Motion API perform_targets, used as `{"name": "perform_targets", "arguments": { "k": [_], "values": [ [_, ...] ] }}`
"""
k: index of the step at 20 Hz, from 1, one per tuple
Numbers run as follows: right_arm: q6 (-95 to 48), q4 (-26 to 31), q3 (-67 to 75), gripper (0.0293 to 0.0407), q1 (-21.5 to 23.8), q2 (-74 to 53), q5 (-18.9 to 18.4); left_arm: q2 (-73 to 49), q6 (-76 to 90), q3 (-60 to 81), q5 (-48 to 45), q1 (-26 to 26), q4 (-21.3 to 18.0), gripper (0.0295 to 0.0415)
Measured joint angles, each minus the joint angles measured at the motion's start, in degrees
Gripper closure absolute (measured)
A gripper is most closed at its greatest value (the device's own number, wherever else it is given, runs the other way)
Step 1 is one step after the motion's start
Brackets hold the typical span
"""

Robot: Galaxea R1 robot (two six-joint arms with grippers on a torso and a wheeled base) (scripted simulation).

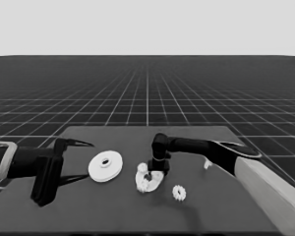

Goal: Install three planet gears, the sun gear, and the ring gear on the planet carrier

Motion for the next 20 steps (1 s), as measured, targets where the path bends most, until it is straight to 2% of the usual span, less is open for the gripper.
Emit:
{"name": "perform_targets", "arguments": {
  "k": [4, 6, 8, 14, 15, 16, 20],
  "values": [
    [0.0, 0.0, 0.0, 0.0315, 0.0, 0.0, 0.0, 0.0, 0.0, 0.0, 0.0, 0.0, 0.0, 0.0326],
    [2.8, 5.2, 4.7, 0.0315, 5.5, -1.4, -2.4, 0.0, 0.0, 0.0, 0.0, 0.0, 0.0, 0.0326],
    [3.3, 7.2, 5.6, 0.0315, 7.8, -1.6, -2.9, 0.0, 0.0, 0.0, 0.0, 0.0, 0.0, 0.0326],
    [3.5, 8.3, 5.8, 0.0315, 8.8, -1.6, -3.2, 0.0, 0.0, 0.0, 0.0, 0.0, 0.0, 0.0326],
    [8.9, 7.8, 20.0, 0.0315, 8.6, -9.8, -4.0, 0.0, 0.0, 0.0, 0.0, 0.0, 0.0, 0.0326],
    [11.0, 7.6, 27.0, 0.0315, 8.4, -15.1, -4.4, 0.0, 0.0, 0.0, 0.0, 0.0, 0.0, 0.0326],
    [12.2, 7.5, 34.4, 0.0315, 8.3, -21.4, -4.7, 0.0, 0.0, 0.0, 0.0, 0.0, 0.0, 0.0326]
  ]
}}
